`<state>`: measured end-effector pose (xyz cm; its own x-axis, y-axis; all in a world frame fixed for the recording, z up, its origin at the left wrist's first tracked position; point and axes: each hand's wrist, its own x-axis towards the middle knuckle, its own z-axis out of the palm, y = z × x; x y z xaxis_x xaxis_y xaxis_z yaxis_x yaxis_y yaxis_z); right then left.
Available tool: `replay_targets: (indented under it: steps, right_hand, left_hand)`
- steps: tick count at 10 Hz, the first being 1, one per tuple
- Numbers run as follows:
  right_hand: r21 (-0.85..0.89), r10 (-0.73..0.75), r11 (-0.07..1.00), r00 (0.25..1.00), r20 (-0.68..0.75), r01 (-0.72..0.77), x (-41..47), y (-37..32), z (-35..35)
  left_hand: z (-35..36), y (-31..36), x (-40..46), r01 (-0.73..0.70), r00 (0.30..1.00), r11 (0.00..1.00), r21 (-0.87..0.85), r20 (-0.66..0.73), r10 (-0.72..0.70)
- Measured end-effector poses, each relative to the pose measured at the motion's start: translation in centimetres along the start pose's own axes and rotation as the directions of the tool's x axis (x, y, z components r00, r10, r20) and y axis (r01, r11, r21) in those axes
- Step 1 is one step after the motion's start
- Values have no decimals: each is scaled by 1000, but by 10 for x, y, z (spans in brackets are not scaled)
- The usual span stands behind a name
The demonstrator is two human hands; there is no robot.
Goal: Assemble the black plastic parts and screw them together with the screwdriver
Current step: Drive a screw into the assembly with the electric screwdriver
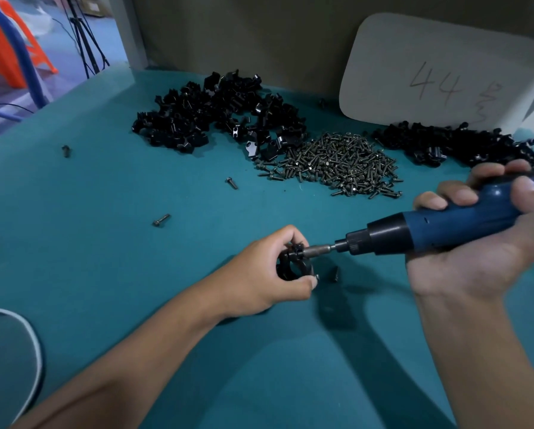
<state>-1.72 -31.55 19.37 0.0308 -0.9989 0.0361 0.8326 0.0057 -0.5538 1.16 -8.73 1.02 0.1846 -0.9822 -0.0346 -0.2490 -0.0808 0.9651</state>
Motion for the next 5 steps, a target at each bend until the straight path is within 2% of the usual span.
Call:
replay_targets:
  steps: [1,2,5]
  right_hand:
    - [44,40,998,997,69,-43,-83,-21,-113]
    - [63,119,990,992,49,-122,-103,-41,-161]
    - [-3,119,993,988,103,-119,-98,-38,-165]
  left_hand:
    - [2,1,0,2,1000,1000,13,-15,-2]
    - [3,1,-1,5,1000,1000,16,-7,-5]
    - [3,0,-1,11,1000,1000,14,-20,-11]
